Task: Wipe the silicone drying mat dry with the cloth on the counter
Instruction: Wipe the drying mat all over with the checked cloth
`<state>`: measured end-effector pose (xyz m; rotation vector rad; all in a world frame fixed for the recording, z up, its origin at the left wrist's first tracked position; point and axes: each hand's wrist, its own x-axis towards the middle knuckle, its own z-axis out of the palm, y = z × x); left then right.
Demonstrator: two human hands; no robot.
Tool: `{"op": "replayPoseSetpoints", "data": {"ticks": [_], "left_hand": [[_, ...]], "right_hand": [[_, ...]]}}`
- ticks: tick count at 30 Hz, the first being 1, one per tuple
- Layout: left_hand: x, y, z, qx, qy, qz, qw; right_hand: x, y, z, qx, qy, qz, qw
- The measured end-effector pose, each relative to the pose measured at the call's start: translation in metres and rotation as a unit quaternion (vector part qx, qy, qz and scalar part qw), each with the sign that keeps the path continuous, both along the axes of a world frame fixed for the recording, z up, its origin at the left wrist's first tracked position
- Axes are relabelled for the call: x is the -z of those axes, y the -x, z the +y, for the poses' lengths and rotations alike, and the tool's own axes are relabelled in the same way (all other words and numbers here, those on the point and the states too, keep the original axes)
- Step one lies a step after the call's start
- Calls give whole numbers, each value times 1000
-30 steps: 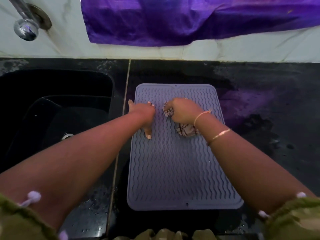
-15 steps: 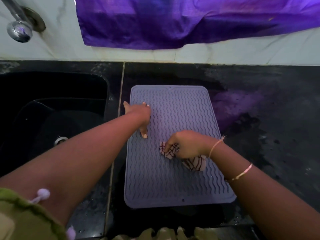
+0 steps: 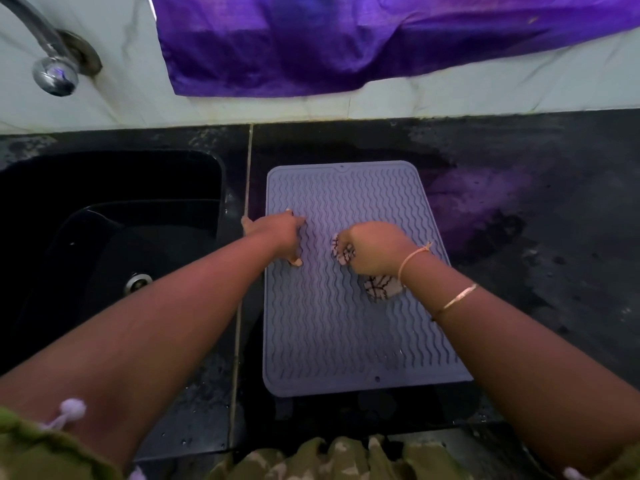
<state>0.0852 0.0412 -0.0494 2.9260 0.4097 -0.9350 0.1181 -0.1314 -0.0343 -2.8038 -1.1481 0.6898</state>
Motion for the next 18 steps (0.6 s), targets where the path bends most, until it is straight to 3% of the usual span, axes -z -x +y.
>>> {"op": "replayPoseSetpoints", "data": {"ticks": [6,9,11,13,16,18], "left_hand": [[-1,0,-7,1,-17,15,1000],[0,11,-15,14,-48,-37,998],[6,23,-19,30,-61,-88,994],[13,34,-20,32,-39,-116,992],[17,42,-17,15,18,-117,993],[16,44,-15,10,37,-97,995]], "right_hand": [[-7,23,-23,-54,46,123,990],[-11,20,-32,42,-67,203,976],[-20,15,-37,152,-215,269,927],[-33,6,-37,233,-338,277,869],[-59,-6,-25,282,-468,262,796],[-73,-12,-13,303,-561,288,714]]}}
